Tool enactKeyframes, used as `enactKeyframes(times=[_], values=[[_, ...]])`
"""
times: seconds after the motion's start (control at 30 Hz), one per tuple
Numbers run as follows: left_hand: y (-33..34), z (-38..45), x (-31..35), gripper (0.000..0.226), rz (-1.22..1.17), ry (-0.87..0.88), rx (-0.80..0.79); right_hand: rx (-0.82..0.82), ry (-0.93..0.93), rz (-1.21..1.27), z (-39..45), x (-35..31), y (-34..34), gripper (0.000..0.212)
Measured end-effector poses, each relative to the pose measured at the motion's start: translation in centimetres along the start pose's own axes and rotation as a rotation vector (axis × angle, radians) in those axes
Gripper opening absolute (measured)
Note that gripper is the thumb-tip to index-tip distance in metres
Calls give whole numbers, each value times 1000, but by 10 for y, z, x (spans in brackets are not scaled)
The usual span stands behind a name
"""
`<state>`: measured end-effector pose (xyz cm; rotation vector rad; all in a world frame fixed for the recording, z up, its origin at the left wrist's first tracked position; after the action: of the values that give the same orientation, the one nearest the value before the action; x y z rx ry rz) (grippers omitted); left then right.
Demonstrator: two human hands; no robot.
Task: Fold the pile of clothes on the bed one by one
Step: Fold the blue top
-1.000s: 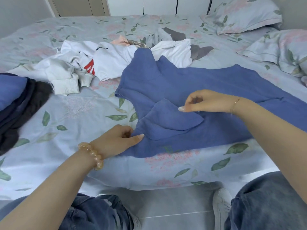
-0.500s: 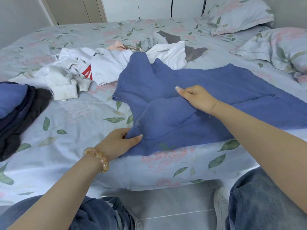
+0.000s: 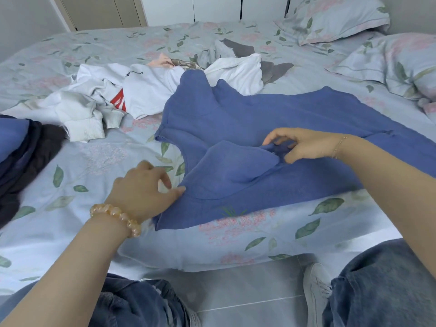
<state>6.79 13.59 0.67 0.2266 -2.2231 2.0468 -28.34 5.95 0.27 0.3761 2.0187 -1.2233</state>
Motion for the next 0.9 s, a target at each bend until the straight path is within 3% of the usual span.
enactKeyframes(times=[0.07,0.2,0.27,0.33,0.43,0.53,0.6,0.67,0.77,0.83,0.9], values=[[-5,19,14,27,-260,55,32,52,-54,-11,2,2,1,53],[9,65,59,40,-676,74,-143,214,-167,-22,14,2,8,41],[23,83,74,54,-681,30,-216,263,-193,13,18,0,11,20],[33,100,78,52,-586,1,-247,301,-188,72,20,-5,10,10],[30,114,72,32,-618,10,-312,372,-149,148,21,-12,4,14],[14,121,60,27,-737,-34,-280,368,-68,295,30,-18,2,18],[6,121,50,21,-948,-130,-291,332,-3,427,37,-21,4,10],[5,120,44,14,-1128,-180,-356,252,-3,488,42,-21,7,29],[13,121,42,10,-1145,-202,-319,206,72,391,47,-24,11,43],[21,124,41,31,-1109,-235,-296,237,139,254,53,-26,17,42],[25,123,41,36,-1085,-228,-275,275,144,184,58,-25,24,42]])
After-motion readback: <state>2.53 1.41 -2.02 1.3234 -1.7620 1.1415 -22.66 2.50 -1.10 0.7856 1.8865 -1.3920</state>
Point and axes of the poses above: each hand's wrist, its own z-axis towards the middle knuckle, its own y-axis out of the palm, x = y × z, the point moved 1 cm from there along z, towards the middle knuckle, and after that the axes turned 4 degrees about -y, right-handed, at the moved point
